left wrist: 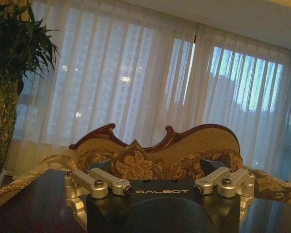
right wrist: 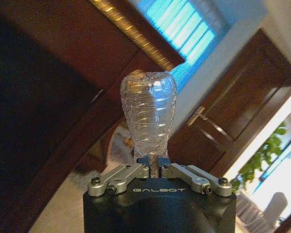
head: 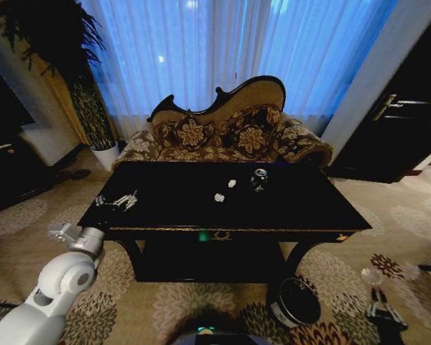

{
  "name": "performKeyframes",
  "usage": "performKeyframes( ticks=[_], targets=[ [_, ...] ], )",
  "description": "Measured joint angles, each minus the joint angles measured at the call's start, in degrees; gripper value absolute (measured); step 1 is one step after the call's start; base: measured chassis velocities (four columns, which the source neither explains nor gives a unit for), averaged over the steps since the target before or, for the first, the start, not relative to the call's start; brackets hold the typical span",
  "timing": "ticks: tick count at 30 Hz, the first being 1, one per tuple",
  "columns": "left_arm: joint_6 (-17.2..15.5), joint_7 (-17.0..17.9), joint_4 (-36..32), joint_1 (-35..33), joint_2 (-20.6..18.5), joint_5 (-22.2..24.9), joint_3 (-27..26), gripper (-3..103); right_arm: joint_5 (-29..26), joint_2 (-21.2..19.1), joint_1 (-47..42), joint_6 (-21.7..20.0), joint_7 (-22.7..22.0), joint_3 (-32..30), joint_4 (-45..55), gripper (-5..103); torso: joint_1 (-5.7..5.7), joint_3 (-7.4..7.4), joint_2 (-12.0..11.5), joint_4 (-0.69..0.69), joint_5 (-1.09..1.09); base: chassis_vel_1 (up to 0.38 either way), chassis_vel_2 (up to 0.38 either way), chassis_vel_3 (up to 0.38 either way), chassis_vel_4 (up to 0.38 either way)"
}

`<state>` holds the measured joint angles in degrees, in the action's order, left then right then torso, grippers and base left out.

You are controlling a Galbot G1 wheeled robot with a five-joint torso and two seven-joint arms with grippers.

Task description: Move to the front of the table and place the trash on the table into the trash bin.

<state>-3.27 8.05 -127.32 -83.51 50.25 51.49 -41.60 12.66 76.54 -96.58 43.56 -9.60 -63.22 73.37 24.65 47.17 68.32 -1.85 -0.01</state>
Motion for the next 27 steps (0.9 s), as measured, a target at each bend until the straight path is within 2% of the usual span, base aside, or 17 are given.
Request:
performKeyframes(
  ticks=[9,19,27],
  targets=[
    [-0.1,0.4,-0.8,-0.3,0.1,-0.3,0.7,100,6.1,0.8,5.6,2.2,0.0,3.5,-9.6,4,0.0,0.0,0.0,0.0,0.01,0.0,0.0,0.0,0.0],
    [-0.4,1.4,-1.8,-0.7,-0.5,-0.3,0.8,100,8.7,0.7,11.1,2.3,-0.4,6.7,-20.3,4,0.0,0.0,0.0,-0.01,0.0,0.0,0.0,0.0,0.0],
    [-0.6,1.9,-2.4,-1.0,-0.2,-0.3,1.1,100,11.9,1.2,13.4,2.3,-0.6,7.9,-24.3,4,0.0,0.0,0.0,0.0,0.0,0.0,0.0,0.0,0.0]
  ],
)
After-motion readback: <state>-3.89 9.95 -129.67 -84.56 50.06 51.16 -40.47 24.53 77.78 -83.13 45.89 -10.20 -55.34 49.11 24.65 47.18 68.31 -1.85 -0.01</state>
